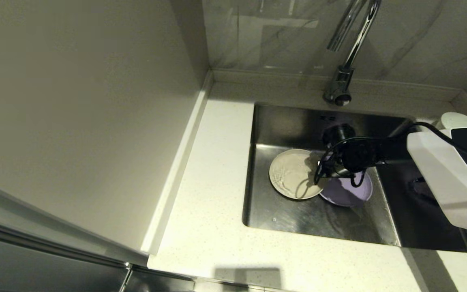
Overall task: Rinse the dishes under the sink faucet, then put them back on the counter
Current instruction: Put a plate back to the table from the sink
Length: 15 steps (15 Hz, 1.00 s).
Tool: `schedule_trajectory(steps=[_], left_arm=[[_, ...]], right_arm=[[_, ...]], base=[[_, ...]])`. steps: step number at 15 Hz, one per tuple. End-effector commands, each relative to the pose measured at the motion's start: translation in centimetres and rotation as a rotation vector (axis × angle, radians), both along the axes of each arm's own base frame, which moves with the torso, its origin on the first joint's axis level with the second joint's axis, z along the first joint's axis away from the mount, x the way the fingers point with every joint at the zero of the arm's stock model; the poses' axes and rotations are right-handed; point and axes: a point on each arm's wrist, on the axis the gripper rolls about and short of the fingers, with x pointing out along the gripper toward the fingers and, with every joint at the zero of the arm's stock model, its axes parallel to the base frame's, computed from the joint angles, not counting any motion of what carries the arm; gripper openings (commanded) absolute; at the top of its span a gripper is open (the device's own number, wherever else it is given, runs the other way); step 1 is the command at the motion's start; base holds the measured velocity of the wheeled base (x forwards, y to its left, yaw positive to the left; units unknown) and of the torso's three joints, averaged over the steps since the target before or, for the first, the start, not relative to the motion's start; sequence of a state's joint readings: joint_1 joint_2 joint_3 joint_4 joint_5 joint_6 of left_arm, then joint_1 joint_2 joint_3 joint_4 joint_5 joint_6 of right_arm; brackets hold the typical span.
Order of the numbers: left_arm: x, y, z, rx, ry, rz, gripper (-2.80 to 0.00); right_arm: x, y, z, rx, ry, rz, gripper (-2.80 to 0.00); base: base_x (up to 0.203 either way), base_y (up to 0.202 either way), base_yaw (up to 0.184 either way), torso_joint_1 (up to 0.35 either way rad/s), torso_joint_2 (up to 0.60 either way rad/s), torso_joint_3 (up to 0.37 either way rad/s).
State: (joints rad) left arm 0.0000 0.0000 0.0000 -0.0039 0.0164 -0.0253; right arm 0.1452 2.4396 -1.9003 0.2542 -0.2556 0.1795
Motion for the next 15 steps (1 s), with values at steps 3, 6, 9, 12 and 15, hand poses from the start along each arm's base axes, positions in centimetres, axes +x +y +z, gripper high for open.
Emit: schedule_trajectory(steps=[3, 6, 9, 12, 15], left_arm=[[0.0, 0.0, 0.0, -0.001, -0.004, 0.001, -2.80], [0.0, 0.0, 0.0, -0.001, -0.004, 0.001, -2.80], [0.0, 0.0, 0.0, -0.001, -0.004, 0.001, -2.80], [0.0, 0.0, 0.0, -0.001, -0.004, 0.001, -2.80], [0.0, 0.0, 0.0, 0.000, -0.004, 0.001, -2.80]], right_arm=[[-1.5, -1.0, 3.5, -0.012, -0.063, -0.013, -2.80], [-3.1, -1.7, 6.0, -0.011, -0.094, -0.033, -2.80], [-5.0, -3.1, 7.4, -0.038, -0.141, -0.067, -2.80], [-6.8, -5.3, 8.3, -0.112, -0.270, -0.056, -2.80], [-9.5, -6.9, 9.0, -0.160, -0.322, -0.068, -2.80]], base=[[0.000, 0.000, 0.000, 0.000, 0.00, 0.000], [0.000, 0.000, 0.000, 0.000, 0.00, 0.000], [0.000, 0.000, 0.000, 0.000, 0.00, 0.000], [0.000, 0.000, 0.000, 0.000, 0.00, 0.000], [0.000, 0.000, 0.000, 0.000, 0.00, 0.000]])
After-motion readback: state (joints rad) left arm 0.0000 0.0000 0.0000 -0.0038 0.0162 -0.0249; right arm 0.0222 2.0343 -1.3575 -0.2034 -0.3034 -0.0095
